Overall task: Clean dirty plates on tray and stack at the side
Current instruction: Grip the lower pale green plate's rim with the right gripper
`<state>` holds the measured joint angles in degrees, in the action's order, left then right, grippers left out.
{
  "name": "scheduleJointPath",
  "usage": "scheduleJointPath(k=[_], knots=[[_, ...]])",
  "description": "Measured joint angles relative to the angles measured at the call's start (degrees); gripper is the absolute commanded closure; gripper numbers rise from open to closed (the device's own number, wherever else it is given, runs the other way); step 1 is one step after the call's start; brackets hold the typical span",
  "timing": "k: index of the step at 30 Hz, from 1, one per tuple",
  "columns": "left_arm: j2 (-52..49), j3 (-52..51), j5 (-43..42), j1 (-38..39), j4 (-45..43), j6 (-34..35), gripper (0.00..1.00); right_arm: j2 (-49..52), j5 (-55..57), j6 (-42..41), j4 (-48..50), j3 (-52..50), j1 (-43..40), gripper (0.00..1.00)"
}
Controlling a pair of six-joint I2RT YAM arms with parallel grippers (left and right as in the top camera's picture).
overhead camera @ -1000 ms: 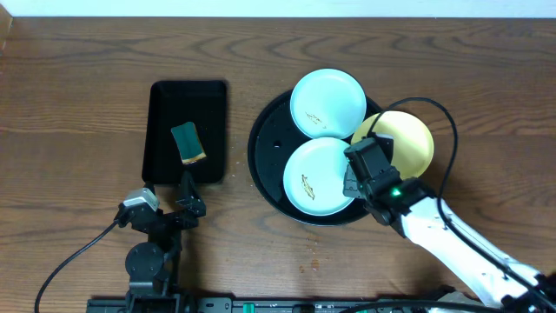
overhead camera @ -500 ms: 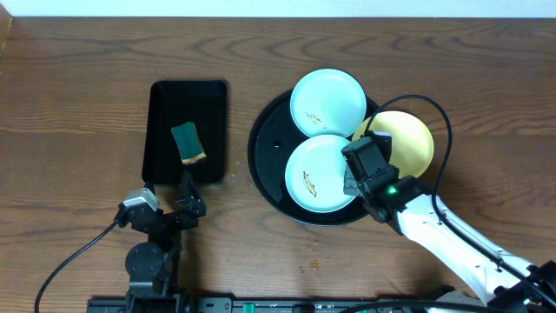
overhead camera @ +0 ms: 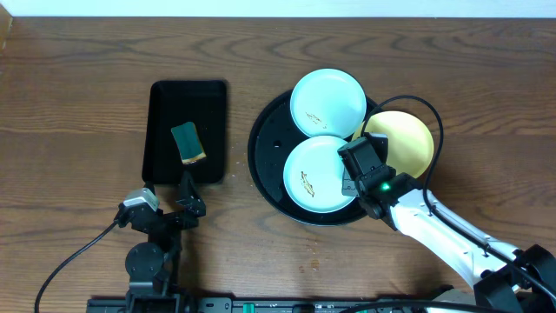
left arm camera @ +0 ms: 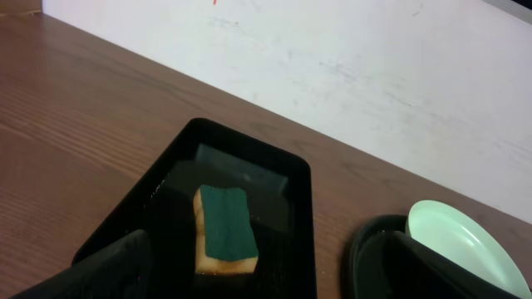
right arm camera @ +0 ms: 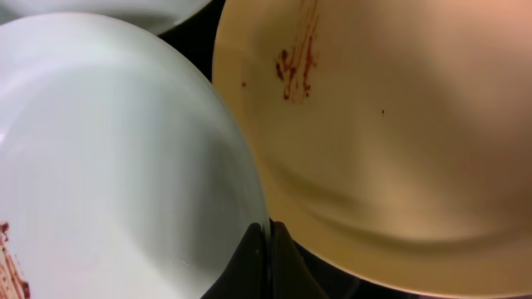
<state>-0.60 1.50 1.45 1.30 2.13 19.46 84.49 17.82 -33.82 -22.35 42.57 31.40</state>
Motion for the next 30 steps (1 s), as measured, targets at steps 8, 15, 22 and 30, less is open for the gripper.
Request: scheduleJointPath(k=[8,15,22,30], knots=[[0.00,0.00,-0.02,0.00,0.00,0.00,0.12,0.00,-0.59,0.02,0.00,0.00,0.00,0.99],[0.00,0.00,0.00,0.00,0.00,0.00,0.11,0.00,-3.69,0.00,0.17,0.00,0.00,0.99],[0.00,0.00,0.00,0.00,0.00,0.00,0.12,0.00,-4.39,0.00,0.37,0.00,0.00,0.99],[0.00,0.00,0.00,0.00,0.00,0.00,0.11,0.00,-4.57,0.00,0.94,0.00,0.02,0.99]])
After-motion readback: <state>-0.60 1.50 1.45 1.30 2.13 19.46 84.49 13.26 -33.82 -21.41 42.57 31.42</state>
